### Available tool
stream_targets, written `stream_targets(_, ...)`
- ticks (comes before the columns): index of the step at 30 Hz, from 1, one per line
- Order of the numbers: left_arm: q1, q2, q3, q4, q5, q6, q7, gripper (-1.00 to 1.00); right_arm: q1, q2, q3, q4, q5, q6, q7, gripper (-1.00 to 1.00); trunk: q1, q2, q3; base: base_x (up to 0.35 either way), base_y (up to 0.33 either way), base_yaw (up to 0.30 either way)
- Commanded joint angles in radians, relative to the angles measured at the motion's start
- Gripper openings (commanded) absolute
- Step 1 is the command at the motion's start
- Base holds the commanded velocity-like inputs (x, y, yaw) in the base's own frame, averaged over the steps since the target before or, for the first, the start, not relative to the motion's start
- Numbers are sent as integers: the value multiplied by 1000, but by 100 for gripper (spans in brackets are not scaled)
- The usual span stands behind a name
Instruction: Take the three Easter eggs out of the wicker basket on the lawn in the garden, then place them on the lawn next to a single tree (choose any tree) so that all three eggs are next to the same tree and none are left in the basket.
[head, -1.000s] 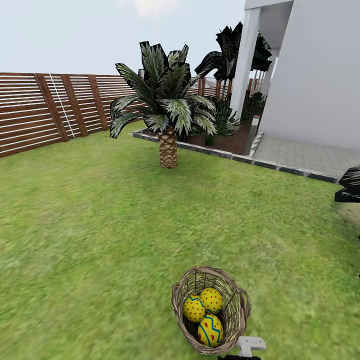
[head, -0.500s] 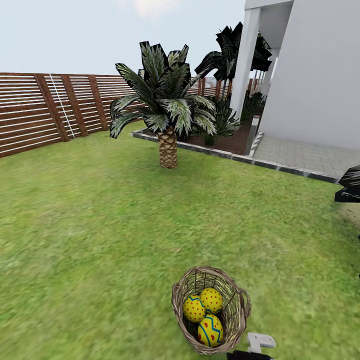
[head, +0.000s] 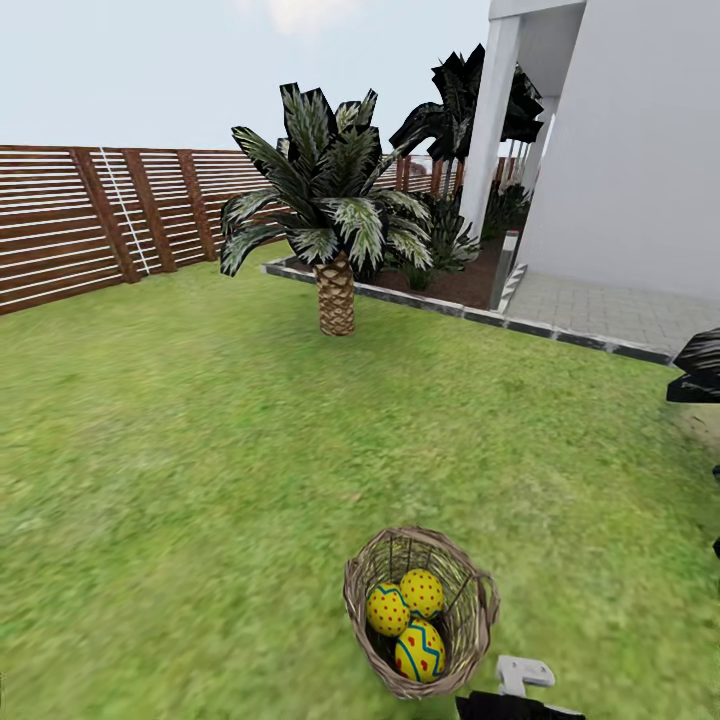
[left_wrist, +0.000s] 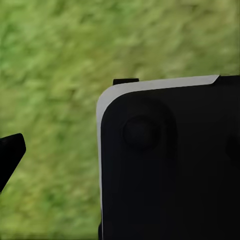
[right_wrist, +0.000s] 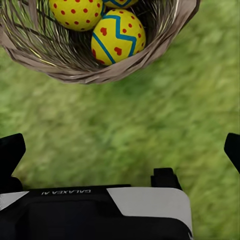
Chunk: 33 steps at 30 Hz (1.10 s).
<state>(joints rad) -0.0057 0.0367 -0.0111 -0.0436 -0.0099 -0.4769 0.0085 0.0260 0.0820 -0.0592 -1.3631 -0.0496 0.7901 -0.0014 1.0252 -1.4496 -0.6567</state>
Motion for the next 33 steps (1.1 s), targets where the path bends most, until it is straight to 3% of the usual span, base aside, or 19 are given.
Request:
stream_targets(1, 0, 0, -1, 1, -1, -3, 1, 100, 0, 1, -2, -10, -5, 12, 0, 100, 0, 0, -1, -83, 0, 0)
stream_targets(17, 0, 0, -1, 1, -1, -3, 1, 100, -3, 2, -4, -138, -4, 134, 0, 100, 0, 0, -1, -69, 0, 0)
stream_targets(21, 0, 0, -1, 1, -1, -3, 0, 100, -13, 2, -4, -172, -4, 202, 2, 100, 0, 0, -1, -11, 0, 0)
stream_targets(33, 0, 0, -1, 1, -1, -3, -1, 100, -55, 1, -5, -198, -4, 241, 1, 100, 0, 0, -1, -2, 0, 0)
